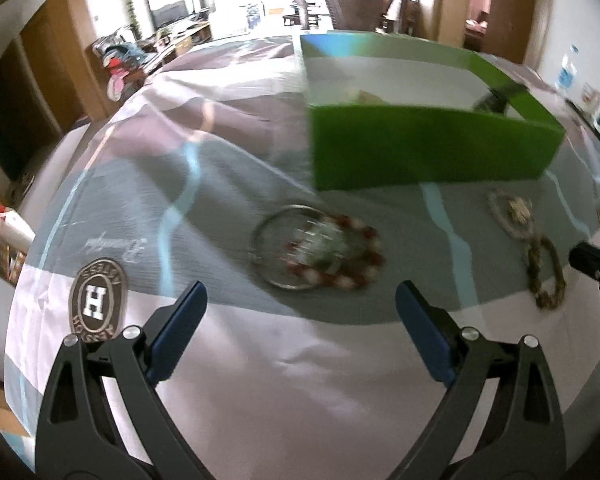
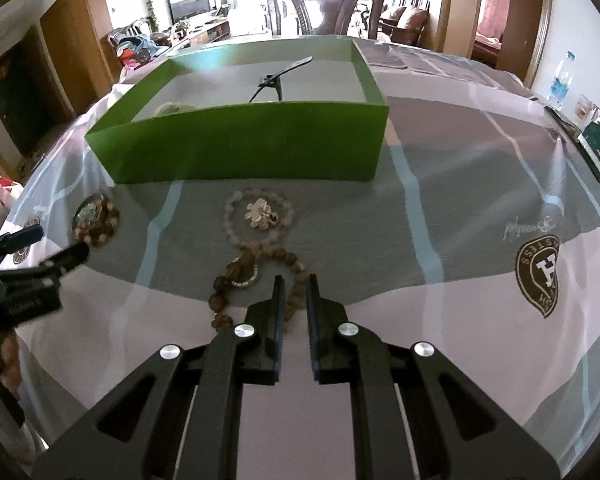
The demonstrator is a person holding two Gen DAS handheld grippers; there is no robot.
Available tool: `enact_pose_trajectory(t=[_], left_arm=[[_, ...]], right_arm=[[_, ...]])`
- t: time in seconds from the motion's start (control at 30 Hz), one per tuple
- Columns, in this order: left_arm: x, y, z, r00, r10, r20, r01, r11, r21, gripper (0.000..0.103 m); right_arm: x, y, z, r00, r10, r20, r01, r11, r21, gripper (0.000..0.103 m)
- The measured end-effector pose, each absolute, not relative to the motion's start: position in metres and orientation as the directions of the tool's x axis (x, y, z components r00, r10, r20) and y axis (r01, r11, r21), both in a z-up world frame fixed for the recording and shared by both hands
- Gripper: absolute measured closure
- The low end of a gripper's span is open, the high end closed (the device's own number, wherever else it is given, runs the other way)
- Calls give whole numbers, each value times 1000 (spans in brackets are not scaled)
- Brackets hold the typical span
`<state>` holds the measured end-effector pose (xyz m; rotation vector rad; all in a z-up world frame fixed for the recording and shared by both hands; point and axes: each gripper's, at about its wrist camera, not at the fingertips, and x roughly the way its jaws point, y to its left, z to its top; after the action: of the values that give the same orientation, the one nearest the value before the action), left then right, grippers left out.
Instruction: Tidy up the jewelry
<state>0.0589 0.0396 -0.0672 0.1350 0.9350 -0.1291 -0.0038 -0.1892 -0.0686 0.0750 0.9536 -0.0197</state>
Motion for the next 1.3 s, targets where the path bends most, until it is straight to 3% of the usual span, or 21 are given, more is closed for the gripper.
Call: enact_pose_trajectory(t=[0.33,0.4,0.5,0.57,0.7,0.87,0.97,1.13,1.17,1.2,1.3], left_arm=[[78,57,-62,570,-108,-815,167,986,-14,9],[82,54,-64,568,-115,-815,177,984,-16,9],[87,49,-68,553,-138,-822,199,979,-31,9],[90,46,-73,534,-162,-830,212,976,-54,10],[97,41,-83,515,-157,-843,217,975,-49,29],[100,43,-85,522,-148,-840,210,977,-41,37],[97,44,-82,534,-152,-832,210,977,-44,47],[87,41,-76,532,-186,-826,251,966,-55,48],[84,38,-76,525,-204,-826,272,960,-64,55],[81,36,-76,515,-224,-828,296,952,-74,73],[72,33,-73,480,-291,-828,347,929,-125,79]], right_arm=[[-5,-195,-81,555,62,-829,54,992,110,90],[-6,-195,-81,557,65,-828,53,992,113,85],[-7,-197,-81,564,70,-823,56,991,123,60],[-7,-197,-82,565,74,-822,54,991,126,56],[-7,-196,-85,561,82,-824,49,990,132,57],[-7,-194,-88,562,86,-823,46,990,135,56],[-8,-193,-88,563,81,-822,46,991,129,56],[-9,-192,-88,565,82,-821,46,990,131,56],[-9,-192,-88,566,83,-820,47,990,132,56],[-10,-192,-88,566,83,-820,46,990,132,56],[-9,-192,-88,566,82,-820,46,990,131,56]])
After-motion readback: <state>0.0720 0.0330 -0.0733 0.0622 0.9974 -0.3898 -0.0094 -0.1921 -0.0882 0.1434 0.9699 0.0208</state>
